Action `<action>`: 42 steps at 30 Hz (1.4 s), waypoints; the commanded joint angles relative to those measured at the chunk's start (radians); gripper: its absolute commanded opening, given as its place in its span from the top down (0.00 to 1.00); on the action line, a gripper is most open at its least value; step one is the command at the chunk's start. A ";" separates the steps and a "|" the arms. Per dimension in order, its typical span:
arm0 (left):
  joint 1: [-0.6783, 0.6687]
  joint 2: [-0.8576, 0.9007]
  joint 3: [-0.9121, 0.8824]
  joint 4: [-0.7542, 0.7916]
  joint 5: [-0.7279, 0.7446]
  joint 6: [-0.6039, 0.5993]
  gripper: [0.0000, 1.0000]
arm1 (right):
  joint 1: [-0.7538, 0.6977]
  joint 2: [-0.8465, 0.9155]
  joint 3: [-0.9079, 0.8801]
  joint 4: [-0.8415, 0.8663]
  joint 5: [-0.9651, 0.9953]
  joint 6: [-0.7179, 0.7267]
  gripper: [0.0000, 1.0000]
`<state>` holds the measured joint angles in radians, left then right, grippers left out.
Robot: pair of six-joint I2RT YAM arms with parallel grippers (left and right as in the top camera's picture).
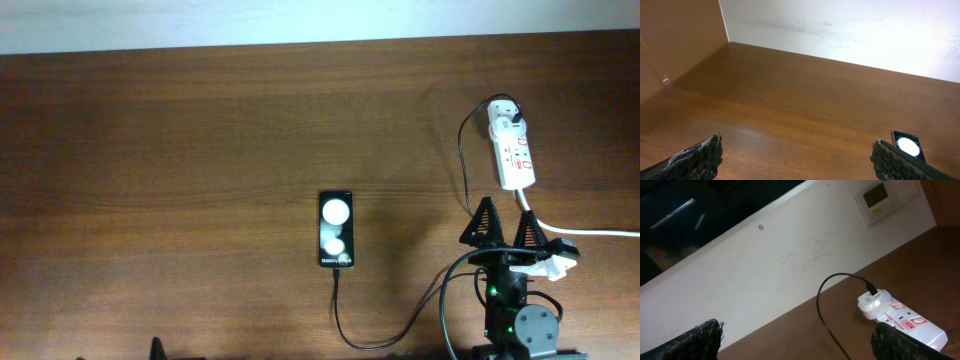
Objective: Plug charger to phone and switch on socket
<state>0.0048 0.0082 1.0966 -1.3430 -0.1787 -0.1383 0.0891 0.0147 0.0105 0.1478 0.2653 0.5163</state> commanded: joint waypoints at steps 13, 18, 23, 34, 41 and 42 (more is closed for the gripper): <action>-0.005 -0.001 0.001 0.001 0.006 0.013 0.01 | -0.003 -0.010 -0.005 -0.205 -0.006 -0.232 0.01; -0.005 -0.002 0.001 0.001 0.006 0.013 0.01 | -0.005 -0.010 -0.005 -0.205 -0.006 -0.232 0.01; -0.005 -0.001 0.001 0.001 0.006 0.013 0.01 | -0.005 -0.008 -0.005 -0.205 -0.006 -0.232 0.01; -0.005 -0.001 0.001 0.001 0.006 0.013 0.01 | -0.005 -0.008 -0.005 -0.205 -0.006 -0.232 0.01; -0.005 -0.001 0.001 0.001 0.006 0.013 0.01 | -0.005 -0.008 -0.005 -0.205 -0.006 -0.232 0.01; -0.005 -0.001 0.001 0.001 0.006 0.013 0.01 | -0.005 -0.008 -0.005 -0.205 -0.006 -0.232 0.01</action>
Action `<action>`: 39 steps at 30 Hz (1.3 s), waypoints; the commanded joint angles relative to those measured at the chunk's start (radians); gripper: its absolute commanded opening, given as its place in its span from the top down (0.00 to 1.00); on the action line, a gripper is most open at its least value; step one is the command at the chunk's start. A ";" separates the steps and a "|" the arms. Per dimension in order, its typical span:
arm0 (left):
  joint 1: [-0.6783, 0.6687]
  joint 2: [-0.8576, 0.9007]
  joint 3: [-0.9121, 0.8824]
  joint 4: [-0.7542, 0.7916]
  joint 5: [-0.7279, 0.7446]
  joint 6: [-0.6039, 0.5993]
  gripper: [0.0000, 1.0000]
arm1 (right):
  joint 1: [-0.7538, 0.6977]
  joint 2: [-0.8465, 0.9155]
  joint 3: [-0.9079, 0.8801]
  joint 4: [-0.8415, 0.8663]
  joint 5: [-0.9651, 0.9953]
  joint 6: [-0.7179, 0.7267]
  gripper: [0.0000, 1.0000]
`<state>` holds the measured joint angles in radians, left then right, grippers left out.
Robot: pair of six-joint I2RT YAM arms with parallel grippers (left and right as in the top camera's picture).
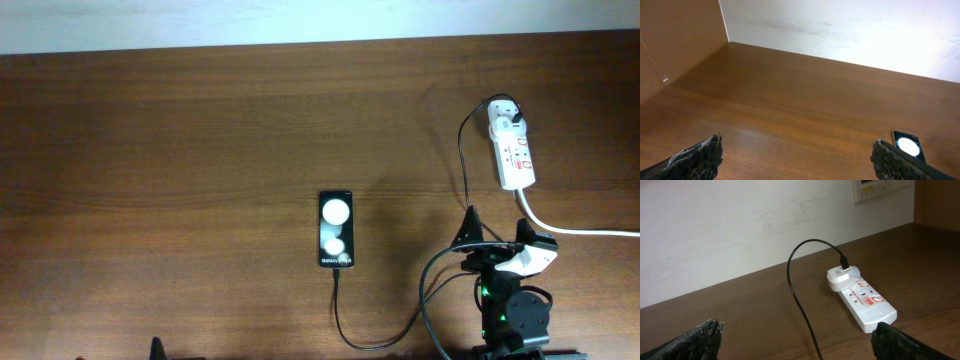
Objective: Plug charger to phone and switch on socket
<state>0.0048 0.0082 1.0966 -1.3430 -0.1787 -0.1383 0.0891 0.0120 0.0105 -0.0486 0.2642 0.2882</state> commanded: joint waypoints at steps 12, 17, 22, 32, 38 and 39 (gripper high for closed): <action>-0.005 -0.001 -0.064 0.107 0.062 0.013 0.01 | -0.005 -0.005 -0.005 -0.008 -0.005 -0.004 0.01; -0.005 -0.002 -0.279 0.340 0.124 0.013 0.01 | -0.005 -0.005 -0.005 -0.008 -0.005 -0.004 0.01; -0.005 -0.002 -0.502 0.481 0.179 0.013 0.01 | -0.005 -0.005 -0.005 -0.008 -0.005 -0.004 0.01; -0.005 -0.002 -0.691 0.746 0.219 0.105 0.01 | -0.005 -0.005 -0.005 -0.008 -0.005 -0.004 0.01; -0.005 -0.002 -0.832 0.837 0.267 0.109 0.01 | -0.005 -0.005 -0.005 -0.008 -0.005 -0.004 0.01; -0.005 -0.002 -0.848 0.858 0.303 0.109 0.01 | -0.005 -0.005 -0.005 -0.008 -0.005 -0.004 0.01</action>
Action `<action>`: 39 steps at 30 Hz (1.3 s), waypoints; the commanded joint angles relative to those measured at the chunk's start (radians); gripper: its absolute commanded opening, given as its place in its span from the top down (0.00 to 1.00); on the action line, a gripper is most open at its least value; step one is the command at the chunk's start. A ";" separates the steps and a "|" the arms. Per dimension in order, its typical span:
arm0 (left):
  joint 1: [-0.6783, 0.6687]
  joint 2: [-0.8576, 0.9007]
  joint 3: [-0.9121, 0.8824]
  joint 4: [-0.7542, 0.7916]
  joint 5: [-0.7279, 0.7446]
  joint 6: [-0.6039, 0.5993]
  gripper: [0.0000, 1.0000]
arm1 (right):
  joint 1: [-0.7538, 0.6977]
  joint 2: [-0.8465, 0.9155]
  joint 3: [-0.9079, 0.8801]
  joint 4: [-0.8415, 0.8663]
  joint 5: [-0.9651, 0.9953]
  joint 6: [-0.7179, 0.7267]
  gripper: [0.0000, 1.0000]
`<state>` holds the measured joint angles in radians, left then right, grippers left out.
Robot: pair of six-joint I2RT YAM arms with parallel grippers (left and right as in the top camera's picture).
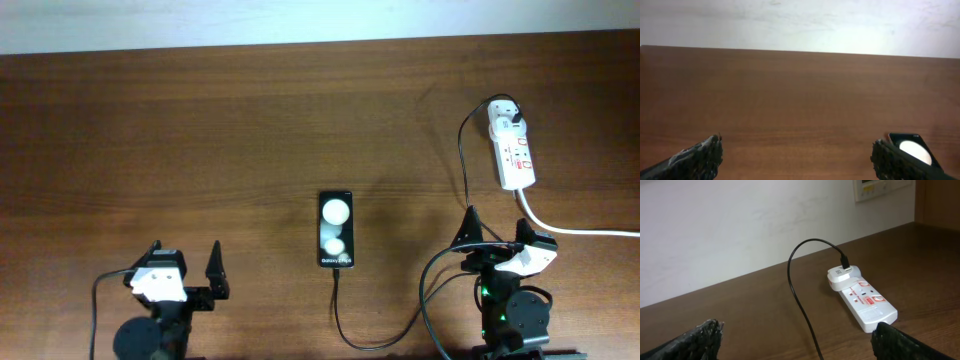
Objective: Plug charger to phone and switch on socket
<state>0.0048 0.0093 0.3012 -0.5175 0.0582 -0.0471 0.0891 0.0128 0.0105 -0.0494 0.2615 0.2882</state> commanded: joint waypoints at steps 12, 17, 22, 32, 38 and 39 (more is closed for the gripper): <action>-0.004 -0.002 -0.231 0.320 0.032 0.035 0.01 | -0.005 -0.006 -0.005 -0.008 -0.003 -0.003 0.01; -0.002 -0.001 -0.254 0.359 0.021 0.039 0.01 | -0.005 -0.006 -0.005 -0.008 -0.003 -0.004 0.01; -0.002 0.003 -0.254 0.357 0.024 0.063 0.01 | -0.005 -0.006 -0.005 -0.008 -0.003 -0.004 0.01; -0.002 0.003 -0.254 0.357 0.024 0.063 0.01 | -0.005 -0.006 -0.005 -0.008 -0.003 -0.004 0.01; -0.002 0.003 -0.254 0.357 0.024 0.063 0.01 | -0.005 -0.006 -0.005 -0.008 -0.003 -0.004 0.01; -0.002 0.003 -0.254 0.357 0.024 0.063 0.01 | -0.005 -0.006 -0.005 -0.008 -0.002 -0.004 0.01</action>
